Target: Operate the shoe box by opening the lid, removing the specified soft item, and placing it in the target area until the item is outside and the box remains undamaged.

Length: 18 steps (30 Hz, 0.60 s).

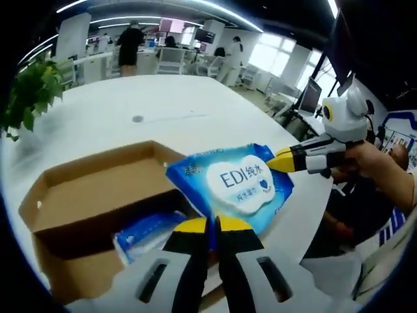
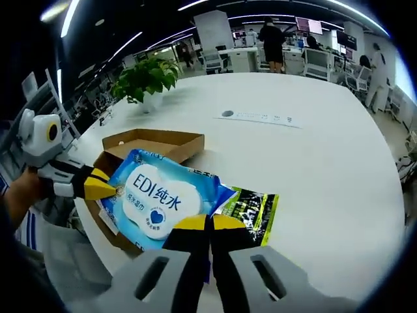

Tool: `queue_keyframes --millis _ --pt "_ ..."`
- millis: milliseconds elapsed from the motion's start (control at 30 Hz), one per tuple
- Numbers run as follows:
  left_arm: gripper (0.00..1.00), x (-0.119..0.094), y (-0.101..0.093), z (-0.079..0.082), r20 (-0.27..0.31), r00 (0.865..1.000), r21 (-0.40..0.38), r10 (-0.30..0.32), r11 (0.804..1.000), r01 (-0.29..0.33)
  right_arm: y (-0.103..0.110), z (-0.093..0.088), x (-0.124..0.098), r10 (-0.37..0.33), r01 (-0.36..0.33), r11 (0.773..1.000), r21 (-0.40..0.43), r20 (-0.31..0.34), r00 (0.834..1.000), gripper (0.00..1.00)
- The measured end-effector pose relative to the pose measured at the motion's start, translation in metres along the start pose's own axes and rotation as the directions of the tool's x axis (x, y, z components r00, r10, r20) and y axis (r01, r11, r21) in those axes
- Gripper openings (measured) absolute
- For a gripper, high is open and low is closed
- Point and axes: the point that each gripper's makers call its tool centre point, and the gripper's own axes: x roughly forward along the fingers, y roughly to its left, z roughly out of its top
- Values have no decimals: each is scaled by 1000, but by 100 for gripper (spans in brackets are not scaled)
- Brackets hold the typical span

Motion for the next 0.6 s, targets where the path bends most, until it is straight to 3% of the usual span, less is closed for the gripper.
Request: queue_keyframes --millis 367,600 --pt "0 22 -25 6 -11 999 52 -34 998 35 -29 -7 -11 -48 48 998 32 1 999 0" --pt "0 37 -31 6 -30 998 65 -49 997 51 -45 -13 -11 -73 73 996 52 -7 997 0"
